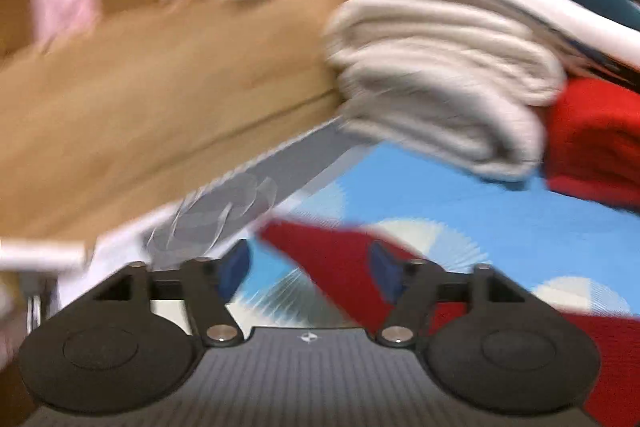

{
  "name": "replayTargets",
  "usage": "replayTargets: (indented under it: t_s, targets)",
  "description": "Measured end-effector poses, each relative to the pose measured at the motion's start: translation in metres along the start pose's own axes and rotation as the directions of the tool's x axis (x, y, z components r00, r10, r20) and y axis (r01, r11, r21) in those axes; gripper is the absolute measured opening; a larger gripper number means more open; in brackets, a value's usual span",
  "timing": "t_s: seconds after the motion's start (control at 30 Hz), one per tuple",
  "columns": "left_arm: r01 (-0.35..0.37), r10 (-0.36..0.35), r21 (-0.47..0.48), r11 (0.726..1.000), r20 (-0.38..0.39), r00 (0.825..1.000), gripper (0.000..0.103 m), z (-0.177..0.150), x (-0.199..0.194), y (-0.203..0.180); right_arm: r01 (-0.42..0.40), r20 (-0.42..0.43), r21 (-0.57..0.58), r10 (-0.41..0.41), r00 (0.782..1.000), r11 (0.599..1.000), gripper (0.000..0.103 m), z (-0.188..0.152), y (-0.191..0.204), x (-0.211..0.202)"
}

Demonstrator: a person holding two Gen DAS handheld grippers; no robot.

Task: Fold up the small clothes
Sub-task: 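Lift and shake the cardigan with both grippers, then lay it flat, then release the cardigan with both grippers and smooth it flat on the bed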

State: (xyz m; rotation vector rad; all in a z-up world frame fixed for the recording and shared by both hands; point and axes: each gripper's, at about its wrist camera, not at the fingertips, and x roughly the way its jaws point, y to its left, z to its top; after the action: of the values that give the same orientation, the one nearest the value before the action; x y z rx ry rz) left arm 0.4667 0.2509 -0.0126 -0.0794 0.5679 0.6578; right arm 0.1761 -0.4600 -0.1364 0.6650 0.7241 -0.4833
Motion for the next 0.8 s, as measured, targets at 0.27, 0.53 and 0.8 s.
replayTargets:
  t_s: [0.27, 0.53, 0.8]
  targets:
    - [0.178, -0.16, 0.037, 0.983, -0.28, 0.947, 0.084, -0.124, -0.025, 0.018, -0.039, -0.049, -0.068, 0.036, 0.998, 0.997, 0.079, -0.008, 0.019, 0.008]
    - [0.425, -0.319, 0.124, 0.897, -0.483, 0.815, 0.085, -0.27, -0.12, 0.007, -0.081, -0.167, -0.221, 0.044, 0.985, 0.972, 0.084, -0.027, 0.018, 0.023]
    - [0.511, -0.36, 0.193, 0.838, -0.509, 0.782, 0.097, -0.332, -0.169, 0.018, -0.096, -0.232, -0.305, 0.024, 0.972, 0.947, 0.086, -0.059, 0.002, 0.014]
